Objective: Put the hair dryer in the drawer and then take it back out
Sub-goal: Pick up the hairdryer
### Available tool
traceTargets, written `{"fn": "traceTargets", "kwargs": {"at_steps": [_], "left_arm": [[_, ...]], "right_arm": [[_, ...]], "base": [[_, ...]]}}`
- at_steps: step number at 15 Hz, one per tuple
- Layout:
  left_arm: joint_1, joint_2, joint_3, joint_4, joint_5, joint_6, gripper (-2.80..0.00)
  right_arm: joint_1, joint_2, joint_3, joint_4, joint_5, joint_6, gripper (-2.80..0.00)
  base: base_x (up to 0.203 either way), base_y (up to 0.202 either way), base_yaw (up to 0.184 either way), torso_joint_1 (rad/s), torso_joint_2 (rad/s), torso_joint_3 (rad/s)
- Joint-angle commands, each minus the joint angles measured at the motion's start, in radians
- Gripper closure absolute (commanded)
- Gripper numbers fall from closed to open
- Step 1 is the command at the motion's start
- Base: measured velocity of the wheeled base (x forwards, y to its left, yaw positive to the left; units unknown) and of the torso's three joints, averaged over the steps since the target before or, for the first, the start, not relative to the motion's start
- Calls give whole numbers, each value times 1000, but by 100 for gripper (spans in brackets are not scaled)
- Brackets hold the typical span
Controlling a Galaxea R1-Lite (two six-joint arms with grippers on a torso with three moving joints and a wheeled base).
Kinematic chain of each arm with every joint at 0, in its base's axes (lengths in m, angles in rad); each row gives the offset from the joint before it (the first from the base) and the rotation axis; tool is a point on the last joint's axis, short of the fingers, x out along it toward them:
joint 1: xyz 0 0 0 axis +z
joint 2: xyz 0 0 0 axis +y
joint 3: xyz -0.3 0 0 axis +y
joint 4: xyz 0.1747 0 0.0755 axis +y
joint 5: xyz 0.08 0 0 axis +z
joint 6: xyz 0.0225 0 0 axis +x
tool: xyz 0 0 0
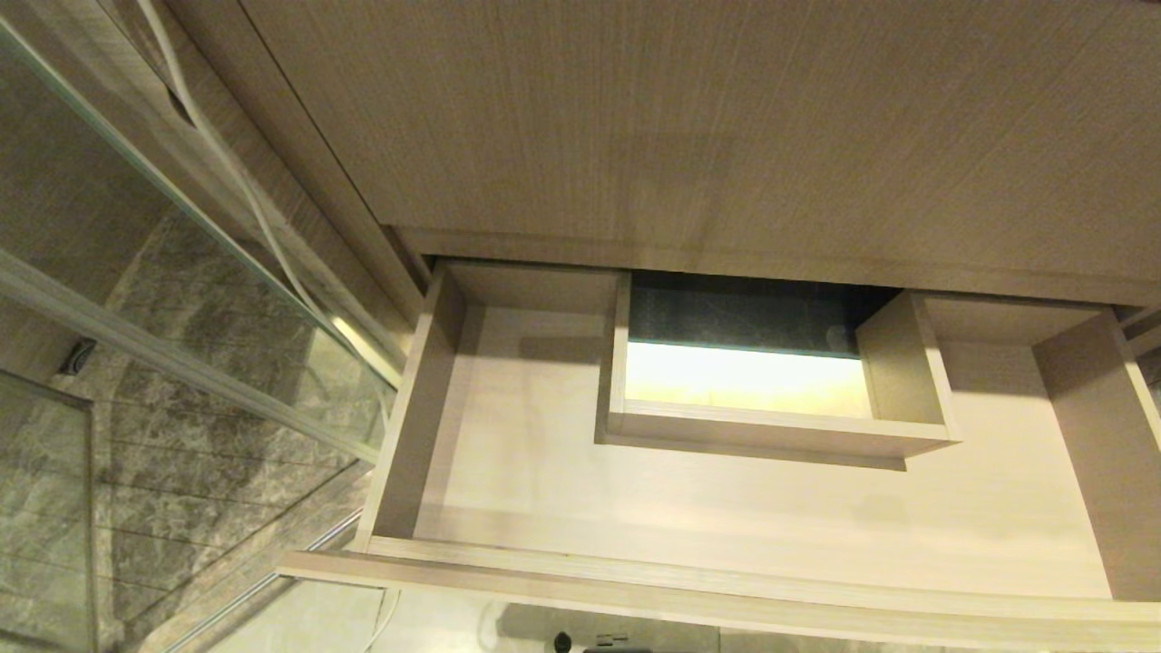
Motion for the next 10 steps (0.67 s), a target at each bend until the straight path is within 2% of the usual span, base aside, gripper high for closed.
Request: {"fn": "traceTargets", "kwargs": {"at_steps": [1,10], "left_arm": [[0,0,0,0,0,0,-280],[0,1,0,0,0,0,-280]], "right_arm": [[0,-6,-1,0,0,4,0],[0,-6,-1,0,-1,4,0]], "base": [[0,0,0,0,0,0],[0,0,0,0,0,0]]}}
